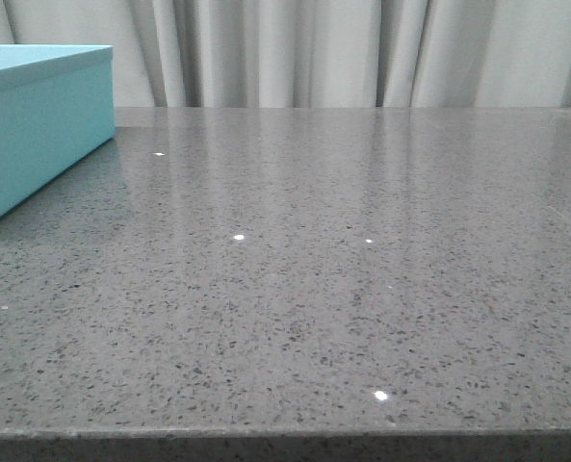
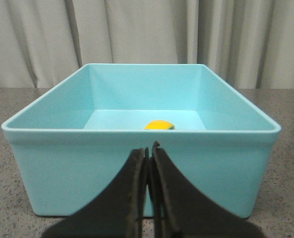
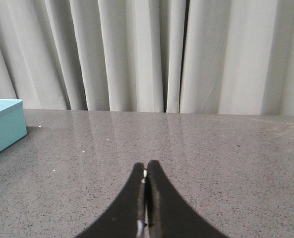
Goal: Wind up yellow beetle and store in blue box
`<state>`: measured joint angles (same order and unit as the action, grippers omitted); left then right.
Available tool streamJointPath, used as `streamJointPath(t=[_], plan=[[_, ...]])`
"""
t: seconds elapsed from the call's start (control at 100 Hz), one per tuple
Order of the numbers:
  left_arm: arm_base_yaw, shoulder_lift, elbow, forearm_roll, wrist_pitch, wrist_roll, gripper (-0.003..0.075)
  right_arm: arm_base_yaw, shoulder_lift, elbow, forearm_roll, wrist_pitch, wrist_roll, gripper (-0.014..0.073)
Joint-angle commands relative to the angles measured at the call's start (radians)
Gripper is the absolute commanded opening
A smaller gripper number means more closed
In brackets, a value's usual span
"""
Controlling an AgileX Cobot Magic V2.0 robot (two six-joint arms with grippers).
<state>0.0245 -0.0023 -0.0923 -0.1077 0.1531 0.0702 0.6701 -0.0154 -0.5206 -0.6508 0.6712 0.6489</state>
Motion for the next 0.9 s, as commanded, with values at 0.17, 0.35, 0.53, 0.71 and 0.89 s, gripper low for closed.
streamJointPath(t=[0.17,0.35,0.53,0.71,0.89], plan=[[-0.009,-0.033,0.113,0.083,-0.177,-0.100,-0.0020,-0.002,-0.013,-0.020,-0.042,-0.071,-0.002,-0.0066],[-0.009,-0.033,0.132,0.099,-0.160,-0.100,-0.0020,-0.002,-0.013,-0.020,-0.042,-0.072,-0.002,-0.0066],[-0.009,-0.033,0.132,0.099,-0.160,-0.100,-0.0020,-0.002,-0.013,-0.020,-0.042,-0.072,-0.002,-0.0066],[-0.009,-0.033,0.132,0.099,-0.160,-0.100,-0.0020,-0.002,-0.013,-0.020,-0.042,-0.072,-0.002,-0.0066],[-0.009,-0.033,0.132,0.099,-0.160,-0.100,-0.0020,-0.002,-0.013,-0.020,-0.042,-0.072,-0.002,-0.0066]])
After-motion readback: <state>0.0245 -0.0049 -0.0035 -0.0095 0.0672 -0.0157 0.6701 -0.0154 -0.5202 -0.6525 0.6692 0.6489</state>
